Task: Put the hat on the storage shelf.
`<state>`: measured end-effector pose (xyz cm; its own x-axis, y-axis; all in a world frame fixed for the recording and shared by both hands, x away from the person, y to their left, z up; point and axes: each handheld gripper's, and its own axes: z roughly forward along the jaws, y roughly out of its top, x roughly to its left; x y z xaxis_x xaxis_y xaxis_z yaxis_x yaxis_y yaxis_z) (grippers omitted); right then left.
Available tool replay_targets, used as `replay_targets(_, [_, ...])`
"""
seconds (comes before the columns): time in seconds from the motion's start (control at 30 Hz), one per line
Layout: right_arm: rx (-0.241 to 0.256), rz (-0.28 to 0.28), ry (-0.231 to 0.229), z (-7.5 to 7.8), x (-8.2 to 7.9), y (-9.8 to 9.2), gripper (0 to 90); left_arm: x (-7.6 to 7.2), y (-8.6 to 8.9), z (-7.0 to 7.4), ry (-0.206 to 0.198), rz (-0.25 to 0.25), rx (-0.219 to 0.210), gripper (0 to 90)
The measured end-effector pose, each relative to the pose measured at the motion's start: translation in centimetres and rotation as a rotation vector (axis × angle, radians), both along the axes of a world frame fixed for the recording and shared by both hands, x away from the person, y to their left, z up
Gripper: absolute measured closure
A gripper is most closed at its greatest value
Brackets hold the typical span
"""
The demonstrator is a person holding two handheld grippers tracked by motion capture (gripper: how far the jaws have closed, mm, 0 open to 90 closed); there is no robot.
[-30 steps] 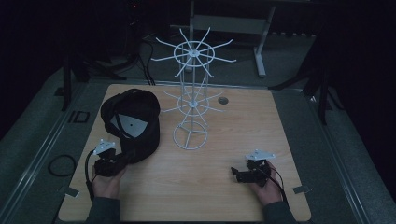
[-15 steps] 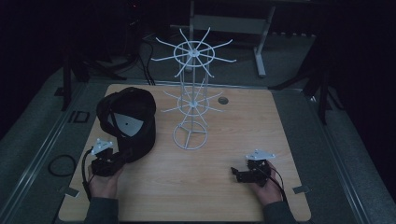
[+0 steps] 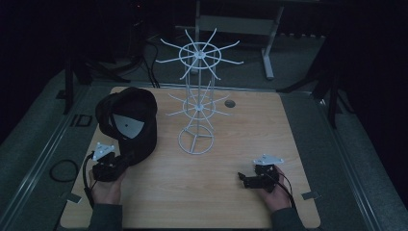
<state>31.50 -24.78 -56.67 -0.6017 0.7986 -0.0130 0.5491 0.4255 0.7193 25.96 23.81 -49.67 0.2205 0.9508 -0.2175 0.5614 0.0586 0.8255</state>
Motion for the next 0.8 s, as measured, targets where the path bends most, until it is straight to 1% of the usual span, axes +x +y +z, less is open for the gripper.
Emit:
replay_targets(0.13, [0.0,-0.001,0.001,0.0,0.0,0.0,11.9,-0.1,-0.2,0.3,-0.013,-0.008,0.01,86.4])
replay_targets(0.27, [0.0,0.0,0.0,0.0,0.0,0.0,11.9,-0.2,-0.4,0.6,-0.024,-0.004,0.018,86.4])
replay_targets(0.5, [0.0,-0.001,0.0,0.0,0.0,0.0,11.8,-0.3,-0.6,0.9,-0.032,0.005,0.028,86.4])
replay_targets(0.8, [0.0,0.0,0.0,0.0,0.0,0.0,11.9,-0.5,-0.8,1.6,-0.048,0.003,0.039,86.4])
